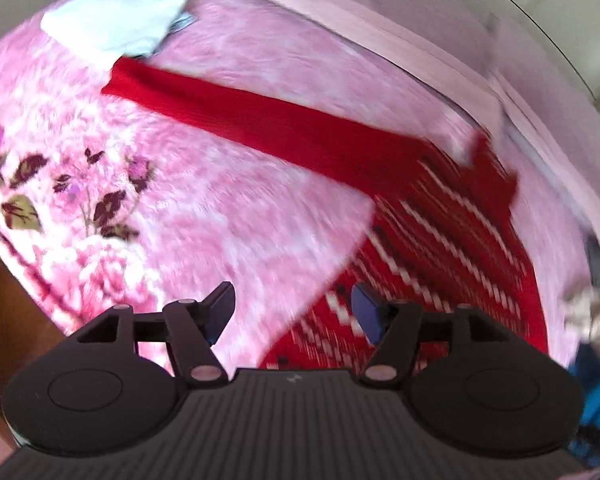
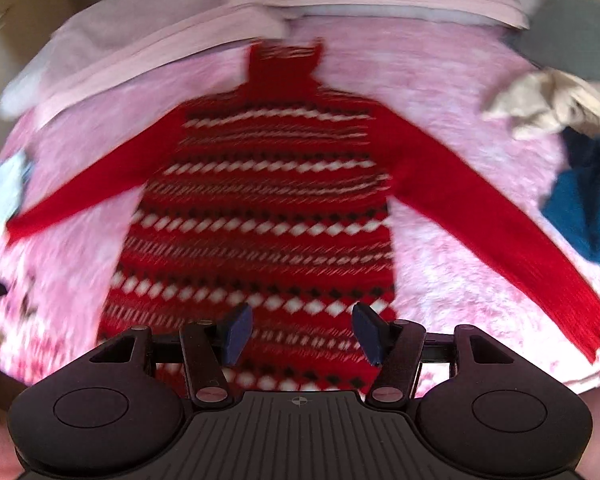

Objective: Fold clothes

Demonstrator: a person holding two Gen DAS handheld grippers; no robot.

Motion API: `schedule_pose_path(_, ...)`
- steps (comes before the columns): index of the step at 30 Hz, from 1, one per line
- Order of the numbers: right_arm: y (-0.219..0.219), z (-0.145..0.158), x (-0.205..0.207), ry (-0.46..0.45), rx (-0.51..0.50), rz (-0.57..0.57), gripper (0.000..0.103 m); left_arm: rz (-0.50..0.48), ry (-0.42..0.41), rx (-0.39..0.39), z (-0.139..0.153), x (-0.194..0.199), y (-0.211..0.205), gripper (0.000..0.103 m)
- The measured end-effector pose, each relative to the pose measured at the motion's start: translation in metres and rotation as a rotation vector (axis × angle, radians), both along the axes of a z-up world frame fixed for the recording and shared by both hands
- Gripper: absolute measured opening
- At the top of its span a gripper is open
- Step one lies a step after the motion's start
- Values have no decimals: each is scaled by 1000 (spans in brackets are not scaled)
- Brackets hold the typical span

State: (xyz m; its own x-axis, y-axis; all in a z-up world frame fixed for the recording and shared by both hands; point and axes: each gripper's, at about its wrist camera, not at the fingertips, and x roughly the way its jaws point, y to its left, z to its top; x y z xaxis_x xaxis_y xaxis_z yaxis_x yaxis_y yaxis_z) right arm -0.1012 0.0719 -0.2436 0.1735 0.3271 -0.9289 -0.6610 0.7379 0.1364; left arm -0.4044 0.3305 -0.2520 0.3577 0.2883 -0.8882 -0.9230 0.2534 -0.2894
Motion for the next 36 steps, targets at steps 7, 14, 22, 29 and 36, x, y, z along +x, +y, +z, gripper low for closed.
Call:
schedule_pose_path(7, 25, -41, 41, 4, -6, -240, 59, 240, -97, -40, -71, -16, 116, 61)
schedule_pose_path(14, 44, -105, 50, -32, -91, -318, 59, 476, -150, -25, -135, -56, 204, 60)
schedule_pose_path(22, 63, -148, 40, 1, -177, -263, 59, 559, -191, 48, -157, -69, 230, 50)
schedule_pose_path(29, 70, -151, 47, -9, -156, -215, 59, 489, -111, 144, -141, -52, 232, 8)
schedule_pose_path(36, 38, -132, 77, -43, -106, -274, 59, 67, -283, 431, -47, 59, 171, 7)
